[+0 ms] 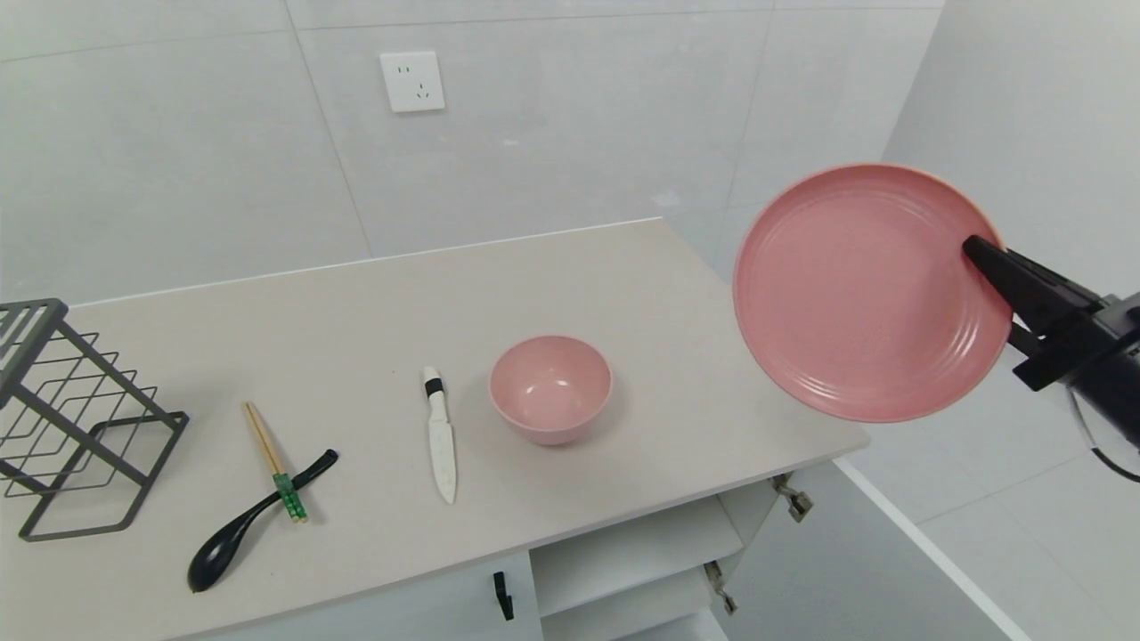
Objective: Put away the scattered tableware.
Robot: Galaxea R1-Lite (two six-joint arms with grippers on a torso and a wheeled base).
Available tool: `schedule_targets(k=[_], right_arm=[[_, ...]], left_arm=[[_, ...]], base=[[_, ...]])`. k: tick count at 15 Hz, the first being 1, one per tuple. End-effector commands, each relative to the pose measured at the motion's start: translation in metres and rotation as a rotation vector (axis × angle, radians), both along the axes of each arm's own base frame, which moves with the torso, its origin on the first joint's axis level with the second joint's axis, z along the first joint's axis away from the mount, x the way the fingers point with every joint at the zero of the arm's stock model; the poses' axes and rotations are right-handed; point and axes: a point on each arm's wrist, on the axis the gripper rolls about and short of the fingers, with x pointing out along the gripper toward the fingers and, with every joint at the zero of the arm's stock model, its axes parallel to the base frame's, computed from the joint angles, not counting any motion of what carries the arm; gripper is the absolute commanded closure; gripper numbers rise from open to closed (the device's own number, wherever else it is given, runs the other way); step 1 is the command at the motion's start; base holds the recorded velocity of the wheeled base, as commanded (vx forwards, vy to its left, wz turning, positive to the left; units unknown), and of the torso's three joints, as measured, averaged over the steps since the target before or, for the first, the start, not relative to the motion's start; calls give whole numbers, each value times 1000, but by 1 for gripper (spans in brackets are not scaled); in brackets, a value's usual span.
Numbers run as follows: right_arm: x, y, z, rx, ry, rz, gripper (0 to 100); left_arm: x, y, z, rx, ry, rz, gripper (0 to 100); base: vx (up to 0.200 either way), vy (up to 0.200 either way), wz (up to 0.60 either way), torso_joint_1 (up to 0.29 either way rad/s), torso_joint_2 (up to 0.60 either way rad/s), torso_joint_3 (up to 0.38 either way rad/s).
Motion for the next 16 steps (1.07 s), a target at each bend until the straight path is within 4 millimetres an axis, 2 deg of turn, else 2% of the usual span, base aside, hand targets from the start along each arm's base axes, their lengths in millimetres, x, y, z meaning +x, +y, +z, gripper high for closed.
schedule_targets(k=[1, 3, 5, 6, 9, 11, 13, 14, 16], right_arm=[[-1, -6, 5, -8, -28, -33, 100], [0, -15, 5, -32, -36, -86, 100], [0, -16, 3, -43, -33, -75, 100], [0, -16, 3, -43, -33, -75, 100], [0, -16, 4, -43, -39, -79, 100], [-1, -16, 5, -47, -47, -81, 100], [-6, -17, 8, -72, -74, -90, 100], [-6, -17, 9, -72, -77, -90, 100], [-8, -18, 13, -69, -97, -96, 100]], left_arm=[[60, -7, 49, -54, -3, -124, 0], [92, -12, 54, -30, -19, -179, 0], [104, -20, 53, 28, -13, -355, 0], [107, -21, 52, 28, 1, -371, 0], [140, -30, 48, 24, 78, -402, 0], [151, -42, 49, 27, 68, -467, 0], [151, -69, 56, 34, 21, -632, 0], [152, -72, 57, 34, 21, -647, 0], [170, -84, 60, 27, 40, -636, 0]], base=[[0, 0, 0, 0, 0, 0], [0, 0, 0, 0, 0, 0], [0, 0, 0, 0, 0, 0], [0, 0, 0, 0, 0, 0], [0, 0, 0, 0, 0, 0], [0, 0, 0, 0, 0, 0], [0, 0, 0, 0, 0, 0], [0, 0, 0, 0, 0, 0], [0, 0, 0, 0, 0, 0]])
